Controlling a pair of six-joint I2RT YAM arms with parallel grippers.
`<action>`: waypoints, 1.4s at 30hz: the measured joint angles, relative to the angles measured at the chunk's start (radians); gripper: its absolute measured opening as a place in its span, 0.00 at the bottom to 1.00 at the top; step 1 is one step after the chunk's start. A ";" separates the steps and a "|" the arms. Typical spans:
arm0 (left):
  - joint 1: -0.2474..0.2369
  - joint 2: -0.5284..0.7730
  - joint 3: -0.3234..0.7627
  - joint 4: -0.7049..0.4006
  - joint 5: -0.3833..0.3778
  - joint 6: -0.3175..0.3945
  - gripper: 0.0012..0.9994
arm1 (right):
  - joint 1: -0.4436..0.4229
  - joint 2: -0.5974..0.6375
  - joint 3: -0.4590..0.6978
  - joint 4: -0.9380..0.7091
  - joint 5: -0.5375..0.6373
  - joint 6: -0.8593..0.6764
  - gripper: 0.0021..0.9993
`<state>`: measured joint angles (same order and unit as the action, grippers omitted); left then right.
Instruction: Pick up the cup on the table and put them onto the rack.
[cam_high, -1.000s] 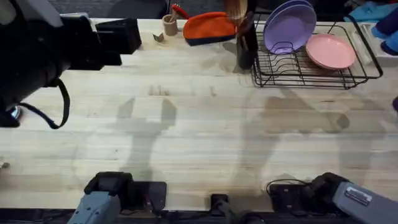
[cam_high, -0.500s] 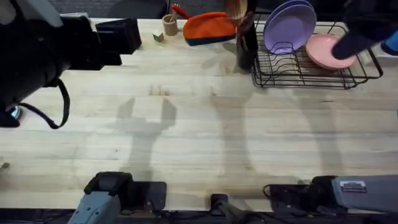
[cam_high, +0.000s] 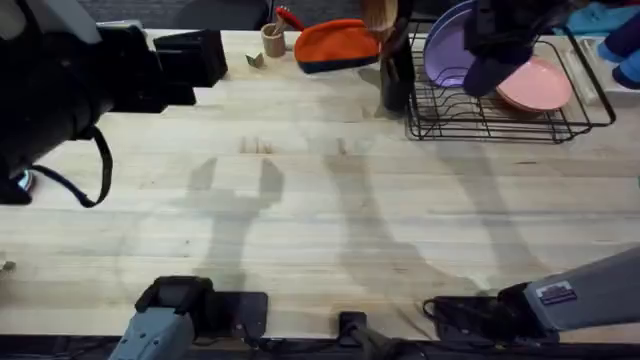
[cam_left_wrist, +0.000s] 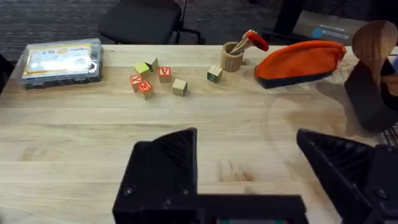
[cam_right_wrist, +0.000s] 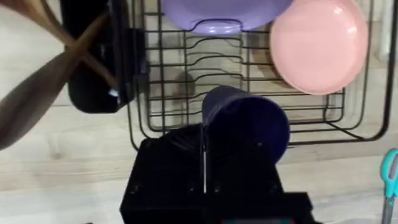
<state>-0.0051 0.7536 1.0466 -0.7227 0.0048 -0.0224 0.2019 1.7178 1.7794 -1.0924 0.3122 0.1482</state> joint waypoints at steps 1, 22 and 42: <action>0.000 0.000 0.000 0.000 0.000 0.000 0.99 | 0.010 0.006 0.000 0.000 0.000 0.000 0.03; 0.000 0.000 0.000 0.000 0.000 0.000 0.99 | 0.074 0.019 0.002 -0.043 -0.142 -0.015 0.03; 0.000 0.000 0.000 0.000 0.000 0.000 0.99 | 0.061 0.172 0.005 -0.022 -0.153 -0.007 0.03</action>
<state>-0.0051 0.7536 1.0466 -0.7227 0.0048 -0.0227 0.2634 1.8896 1.7840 -1.1143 0.1593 0.1411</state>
